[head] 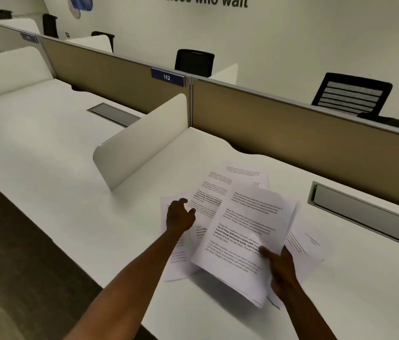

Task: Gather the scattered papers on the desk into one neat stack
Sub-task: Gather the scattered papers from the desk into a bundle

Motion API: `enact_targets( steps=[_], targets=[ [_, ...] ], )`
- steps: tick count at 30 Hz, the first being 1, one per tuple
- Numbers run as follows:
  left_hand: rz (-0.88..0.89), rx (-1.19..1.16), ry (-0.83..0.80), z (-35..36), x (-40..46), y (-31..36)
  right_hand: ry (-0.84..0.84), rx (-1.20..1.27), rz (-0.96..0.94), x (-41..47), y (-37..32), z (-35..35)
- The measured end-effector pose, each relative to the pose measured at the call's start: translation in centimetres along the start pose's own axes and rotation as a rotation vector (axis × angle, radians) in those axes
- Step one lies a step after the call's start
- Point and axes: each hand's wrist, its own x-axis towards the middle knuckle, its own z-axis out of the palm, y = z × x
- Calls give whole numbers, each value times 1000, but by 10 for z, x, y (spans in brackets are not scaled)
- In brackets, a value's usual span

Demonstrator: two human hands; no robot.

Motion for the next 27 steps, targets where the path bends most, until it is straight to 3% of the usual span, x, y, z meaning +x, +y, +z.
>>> enact_targets(
  steps=[8,15,18,22,27],
  targets=[
    [10,496,-82,21,35,0,19,49,19,23,-14,7],
    [-81,511,-71,22,56,2,38,26,30,45,-17,20],
    [-151,338,-62,17,67,-3,28,22,47,48,-18,28],
    [-164,-200,-7,5,73,-7,-20,32,90,50,-18,33],
    [-118,-465,246,-33,61,0,-4,-11,139,51,-15,43]
  ],
)
